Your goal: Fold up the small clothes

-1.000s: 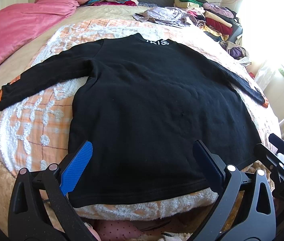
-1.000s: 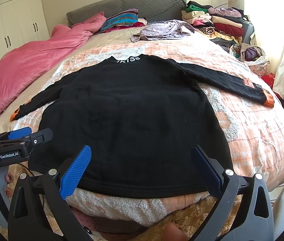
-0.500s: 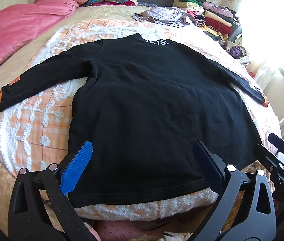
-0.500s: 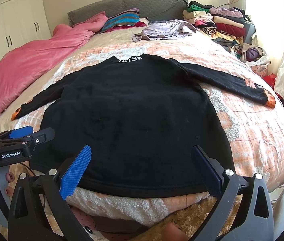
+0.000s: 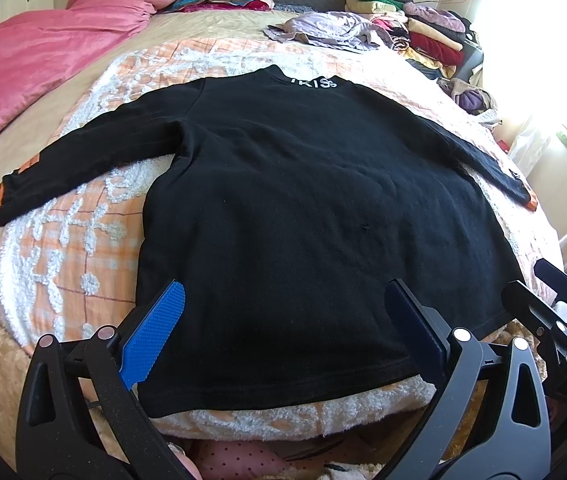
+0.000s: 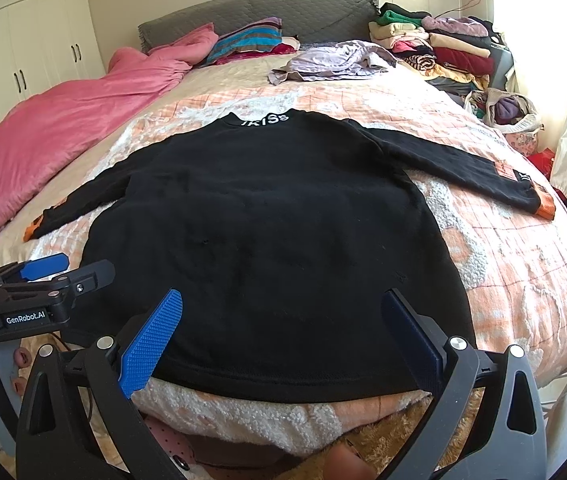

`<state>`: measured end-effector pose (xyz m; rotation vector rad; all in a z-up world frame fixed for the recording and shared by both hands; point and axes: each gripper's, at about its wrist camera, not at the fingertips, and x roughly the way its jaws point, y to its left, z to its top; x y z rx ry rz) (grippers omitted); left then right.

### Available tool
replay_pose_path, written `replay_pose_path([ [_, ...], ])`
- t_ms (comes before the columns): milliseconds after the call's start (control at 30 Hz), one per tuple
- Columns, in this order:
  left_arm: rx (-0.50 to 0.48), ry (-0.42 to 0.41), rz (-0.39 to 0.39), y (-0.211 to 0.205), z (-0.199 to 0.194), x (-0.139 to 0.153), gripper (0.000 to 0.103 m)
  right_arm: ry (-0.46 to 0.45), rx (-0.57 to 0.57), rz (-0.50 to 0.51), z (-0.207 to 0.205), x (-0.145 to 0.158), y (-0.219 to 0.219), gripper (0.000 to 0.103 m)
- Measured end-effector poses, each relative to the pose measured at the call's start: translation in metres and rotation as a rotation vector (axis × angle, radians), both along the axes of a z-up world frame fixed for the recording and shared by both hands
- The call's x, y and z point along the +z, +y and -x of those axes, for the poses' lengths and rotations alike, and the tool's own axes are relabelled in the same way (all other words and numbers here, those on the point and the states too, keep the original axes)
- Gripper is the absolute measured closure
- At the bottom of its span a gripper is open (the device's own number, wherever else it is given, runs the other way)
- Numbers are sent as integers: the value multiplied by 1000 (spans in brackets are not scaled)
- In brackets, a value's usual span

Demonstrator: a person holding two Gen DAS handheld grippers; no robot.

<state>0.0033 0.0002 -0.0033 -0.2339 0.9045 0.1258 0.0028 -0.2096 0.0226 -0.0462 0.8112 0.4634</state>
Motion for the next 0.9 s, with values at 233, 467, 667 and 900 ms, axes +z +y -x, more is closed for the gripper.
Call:
replay_pose_path([
  [233,-4,7,-4,1,-6,-2,9,5,-2,0,-3,-1,2,4],
  [467,-17,5,-8,5,-17,4,9,3,-4,8,-9,-1,3,4],
  [667,-8,-6,-9,13,-31,10,9,-3,3,1,-17,5,8,4],
  [900,-2,-2,-15,24,-49,16,9,-4,18,-12,-30,12,17,4],
])
